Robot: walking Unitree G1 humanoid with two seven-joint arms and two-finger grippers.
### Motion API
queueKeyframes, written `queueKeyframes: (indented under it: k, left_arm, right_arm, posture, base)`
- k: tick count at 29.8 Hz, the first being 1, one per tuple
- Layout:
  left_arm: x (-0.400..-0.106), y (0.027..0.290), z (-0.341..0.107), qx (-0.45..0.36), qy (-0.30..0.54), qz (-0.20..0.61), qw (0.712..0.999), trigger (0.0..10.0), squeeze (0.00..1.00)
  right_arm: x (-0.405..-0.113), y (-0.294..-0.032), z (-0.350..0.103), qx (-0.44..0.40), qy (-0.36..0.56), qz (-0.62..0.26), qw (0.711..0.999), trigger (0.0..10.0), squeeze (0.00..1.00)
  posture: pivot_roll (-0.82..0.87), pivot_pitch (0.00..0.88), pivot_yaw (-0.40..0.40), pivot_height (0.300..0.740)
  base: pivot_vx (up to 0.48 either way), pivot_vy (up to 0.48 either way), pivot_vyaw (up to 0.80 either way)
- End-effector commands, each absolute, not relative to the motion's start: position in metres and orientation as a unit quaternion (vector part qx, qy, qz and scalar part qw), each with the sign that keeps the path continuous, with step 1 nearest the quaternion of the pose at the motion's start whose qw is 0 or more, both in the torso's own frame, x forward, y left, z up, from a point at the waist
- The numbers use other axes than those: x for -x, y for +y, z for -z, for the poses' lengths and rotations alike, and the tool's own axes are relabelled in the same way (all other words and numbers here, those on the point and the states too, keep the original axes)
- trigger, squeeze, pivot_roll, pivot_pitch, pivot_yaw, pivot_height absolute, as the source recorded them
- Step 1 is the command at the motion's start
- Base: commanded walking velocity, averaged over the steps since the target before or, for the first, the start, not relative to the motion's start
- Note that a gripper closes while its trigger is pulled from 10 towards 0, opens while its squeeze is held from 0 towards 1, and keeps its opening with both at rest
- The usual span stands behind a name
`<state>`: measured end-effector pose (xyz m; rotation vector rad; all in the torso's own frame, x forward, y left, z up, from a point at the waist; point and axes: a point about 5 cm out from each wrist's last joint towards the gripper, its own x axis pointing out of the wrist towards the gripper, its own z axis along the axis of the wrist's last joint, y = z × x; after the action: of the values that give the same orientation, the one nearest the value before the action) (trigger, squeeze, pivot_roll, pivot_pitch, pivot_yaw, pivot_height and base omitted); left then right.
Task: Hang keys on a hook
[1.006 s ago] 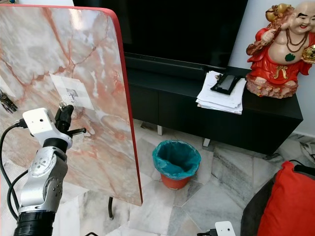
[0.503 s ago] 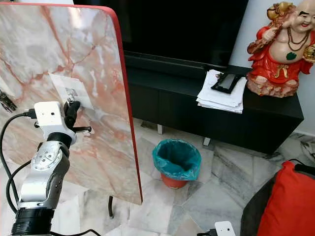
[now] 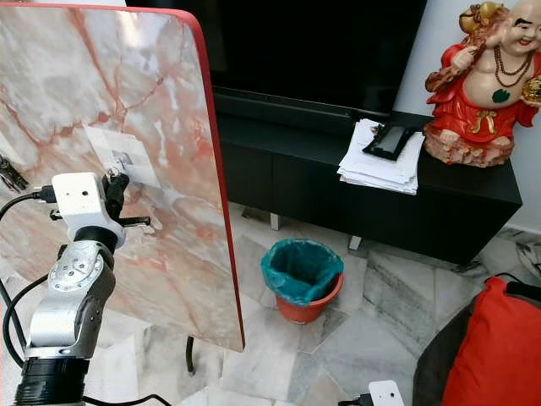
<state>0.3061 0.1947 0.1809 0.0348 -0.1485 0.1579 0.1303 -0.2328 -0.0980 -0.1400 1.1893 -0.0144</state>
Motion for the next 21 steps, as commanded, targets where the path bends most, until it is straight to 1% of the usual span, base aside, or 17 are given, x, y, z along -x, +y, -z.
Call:
queueKeyframes:
  k: [1,6,21]
  left_arm:
    - [-0.3047,0.1973,-0.1828,-0.027,-0.072,-0.088,0.993,10.0,0.00]
    - [-0.3061,0.1966,-0.1789,-0.025,-0.054,-0.085,0.995,10.0,0.00]
    - [-0.3070,0.1969,-0.1772,-0.001,-0.042,-0.089,0.995,10.0,0.00]
  right_arm:
    - [-0.1307,-0.2333,0.0977,0.060,0.558,0.011,0.828,10.0,0.00]
    - [-0.1307,-0.2333,0.0977,0.059,0.558,0.012,0.827,10.0,0.00]
    - [-0.1311,-0.2331,0.0976,0.058,0.559,0.011,0.827,10.0,0.00]
  posture:
    - [-0.08,0.018,-0.006,0.740]
    - [-0.08,0.019,-0.005,0.740]
    - [-0.08,0.018,-0.005,0.740]
  base:
    - [0.000,0.000,0.00]
    - [0.000,0.000,0.00]
    - [0.000,0.000,0.00]
